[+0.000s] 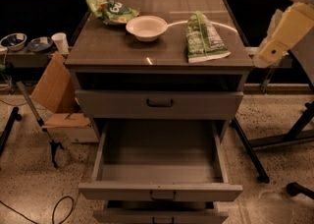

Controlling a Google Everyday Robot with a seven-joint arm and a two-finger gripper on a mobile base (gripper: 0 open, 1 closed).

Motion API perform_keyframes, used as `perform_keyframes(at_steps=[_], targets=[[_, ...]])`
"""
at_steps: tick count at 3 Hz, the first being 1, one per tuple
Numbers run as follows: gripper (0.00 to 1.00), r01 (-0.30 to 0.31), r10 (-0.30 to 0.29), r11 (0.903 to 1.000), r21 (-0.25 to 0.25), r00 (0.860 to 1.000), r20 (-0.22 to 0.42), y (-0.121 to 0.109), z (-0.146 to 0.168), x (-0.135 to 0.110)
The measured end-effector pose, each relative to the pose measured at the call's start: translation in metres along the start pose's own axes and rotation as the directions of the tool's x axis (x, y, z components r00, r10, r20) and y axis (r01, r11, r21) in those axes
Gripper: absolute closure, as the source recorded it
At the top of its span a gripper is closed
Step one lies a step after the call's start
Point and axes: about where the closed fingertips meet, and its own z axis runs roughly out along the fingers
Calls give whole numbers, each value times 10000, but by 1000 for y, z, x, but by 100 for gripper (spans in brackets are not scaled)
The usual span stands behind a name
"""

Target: Place green jalapeno chip bag into middle drawer

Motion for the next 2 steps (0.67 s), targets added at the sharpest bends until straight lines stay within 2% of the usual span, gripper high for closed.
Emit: perform_keyframes(at_steps=[1,2], targets=[[0,-670,655,9976,143,9941,866,-25,3,-4],[0,-1668,1670,9859,-161,9691,1816,-41,20,-13]])
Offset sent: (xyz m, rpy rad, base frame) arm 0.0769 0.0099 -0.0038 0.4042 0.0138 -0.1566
